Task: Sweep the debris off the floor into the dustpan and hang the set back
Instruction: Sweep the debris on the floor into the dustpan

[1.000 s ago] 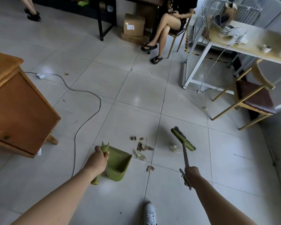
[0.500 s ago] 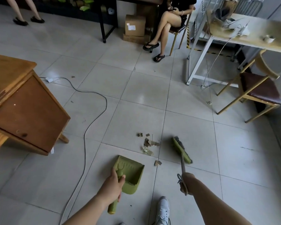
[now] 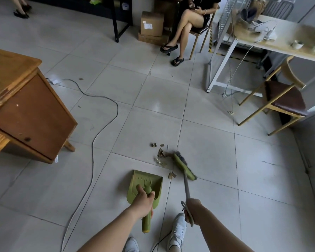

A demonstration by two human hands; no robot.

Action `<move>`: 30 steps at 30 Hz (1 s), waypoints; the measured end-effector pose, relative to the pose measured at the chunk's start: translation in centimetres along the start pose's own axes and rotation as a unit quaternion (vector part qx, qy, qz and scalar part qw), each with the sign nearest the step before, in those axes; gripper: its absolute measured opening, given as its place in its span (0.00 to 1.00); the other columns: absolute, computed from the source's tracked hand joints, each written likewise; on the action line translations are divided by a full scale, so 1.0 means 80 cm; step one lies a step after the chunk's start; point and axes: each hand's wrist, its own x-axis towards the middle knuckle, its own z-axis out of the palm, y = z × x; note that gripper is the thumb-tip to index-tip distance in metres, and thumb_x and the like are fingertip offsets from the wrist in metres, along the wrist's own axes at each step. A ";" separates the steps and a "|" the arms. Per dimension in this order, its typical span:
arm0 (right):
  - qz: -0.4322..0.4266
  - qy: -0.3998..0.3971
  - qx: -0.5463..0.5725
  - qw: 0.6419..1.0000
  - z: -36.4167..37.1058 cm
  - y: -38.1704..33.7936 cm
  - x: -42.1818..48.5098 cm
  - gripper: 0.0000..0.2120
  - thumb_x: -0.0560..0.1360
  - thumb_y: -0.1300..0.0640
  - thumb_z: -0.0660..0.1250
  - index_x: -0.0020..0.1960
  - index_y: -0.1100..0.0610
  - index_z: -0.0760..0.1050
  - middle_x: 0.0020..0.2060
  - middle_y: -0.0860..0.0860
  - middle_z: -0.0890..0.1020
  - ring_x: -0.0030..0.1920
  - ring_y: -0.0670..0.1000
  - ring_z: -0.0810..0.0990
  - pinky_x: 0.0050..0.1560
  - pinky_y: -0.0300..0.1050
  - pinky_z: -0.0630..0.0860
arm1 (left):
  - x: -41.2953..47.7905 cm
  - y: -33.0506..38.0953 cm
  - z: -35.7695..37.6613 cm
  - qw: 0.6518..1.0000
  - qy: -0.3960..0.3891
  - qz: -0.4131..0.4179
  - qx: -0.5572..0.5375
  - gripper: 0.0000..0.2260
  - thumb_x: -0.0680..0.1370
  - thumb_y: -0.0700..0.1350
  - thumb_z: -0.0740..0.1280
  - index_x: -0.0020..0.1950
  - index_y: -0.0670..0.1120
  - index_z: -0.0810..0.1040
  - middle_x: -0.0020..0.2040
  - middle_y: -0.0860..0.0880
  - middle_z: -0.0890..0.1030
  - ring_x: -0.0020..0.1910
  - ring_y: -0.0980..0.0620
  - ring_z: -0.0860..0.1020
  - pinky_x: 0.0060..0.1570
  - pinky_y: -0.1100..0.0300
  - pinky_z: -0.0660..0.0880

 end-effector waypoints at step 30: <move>-0.131 -0.001 -0.391 0.911 0.060 -0.106 0.103 0.16 0.80 0.59 0.55 0.65 0.63 0.71 0.51 0.57 0.80 0.49 0.56 0.81 0.35 0.40 0.74 | 0.038 0.015 -0.051 1.000 0.005 0.013 0.021 0.12 0.84 0.49 0.55 0.57 0.43 0.55 0.33 0.45 0.69 0.23 0.51 0.70 0.25 0.58 0.74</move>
